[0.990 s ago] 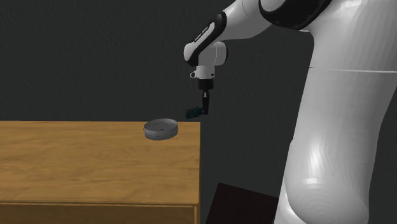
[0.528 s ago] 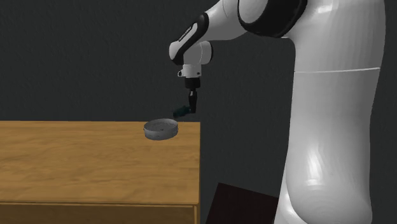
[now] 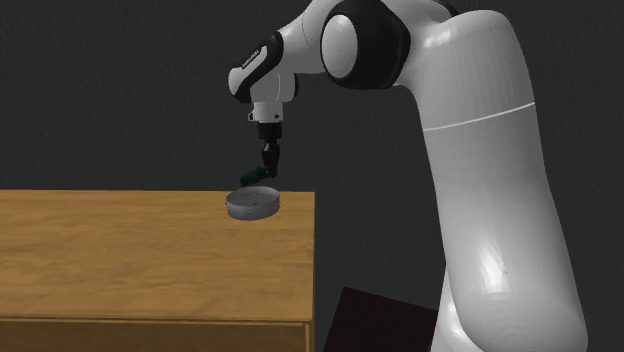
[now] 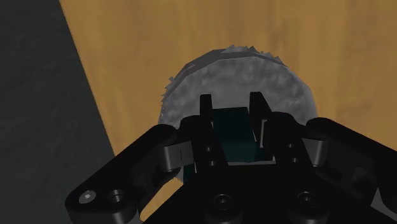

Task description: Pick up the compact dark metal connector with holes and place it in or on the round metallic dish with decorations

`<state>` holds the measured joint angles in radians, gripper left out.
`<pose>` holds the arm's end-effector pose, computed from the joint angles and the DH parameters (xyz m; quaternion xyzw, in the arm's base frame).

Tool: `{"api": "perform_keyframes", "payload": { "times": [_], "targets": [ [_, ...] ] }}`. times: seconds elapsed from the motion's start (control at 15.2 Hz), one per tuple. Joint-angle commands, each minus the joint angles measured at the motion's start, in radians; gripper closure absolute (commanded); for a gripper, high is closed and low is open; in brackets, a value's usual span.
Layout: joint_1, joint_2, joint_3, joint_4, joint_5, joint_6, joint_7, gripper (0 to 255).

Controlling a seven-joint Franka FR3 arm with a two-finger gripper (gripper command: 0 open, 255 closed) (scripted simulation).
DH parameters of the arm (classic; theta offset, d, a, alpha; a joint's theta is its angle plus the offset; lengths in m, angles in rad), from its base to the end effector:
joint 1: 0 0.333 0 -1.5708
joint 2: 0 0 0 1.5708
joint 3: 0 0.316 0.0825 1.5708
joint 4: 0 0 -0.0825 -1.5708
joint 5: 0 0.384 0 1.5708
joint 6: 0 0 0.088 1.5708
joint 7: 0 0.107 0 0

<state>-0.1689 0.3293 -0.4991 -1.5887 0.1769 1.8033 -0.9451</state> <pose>0.5326 -0.3577 0.4576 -0.9917 -0.1230 0.0200 0.0313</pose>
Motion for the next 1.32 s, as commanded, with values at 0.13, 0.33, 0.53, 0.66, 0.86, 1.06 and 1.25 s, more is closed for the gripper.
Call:
{"api": "perform_keyframes", "payload": {
  "times": [0.13,0.33,0.53,0.66,0.86,1.06,1.25],
  "targets": [
    [0.007,0.032,0.011,0.005,0.015,0.025,0.013,255],
    [0.007,0.040,0.014,-0.024,0.020,0.061,0.009,255],
    [0.007,0.051,0.017,-0.050,0.027,0.096,0.004,255],
    [0.006,0.059,0.019,-0.066,0.032,0.120,0.000,255],
    [0.006,0.062,0.020,-0.073,0.034,0.129,-0.001,255],
    [0.006,0.062,0.020,-0.073,0.034,0.129,-0.001,255],
    [0.006,0.062,0.020,-0.073,0.034,0.129,-0.001,255]
  ]
}}
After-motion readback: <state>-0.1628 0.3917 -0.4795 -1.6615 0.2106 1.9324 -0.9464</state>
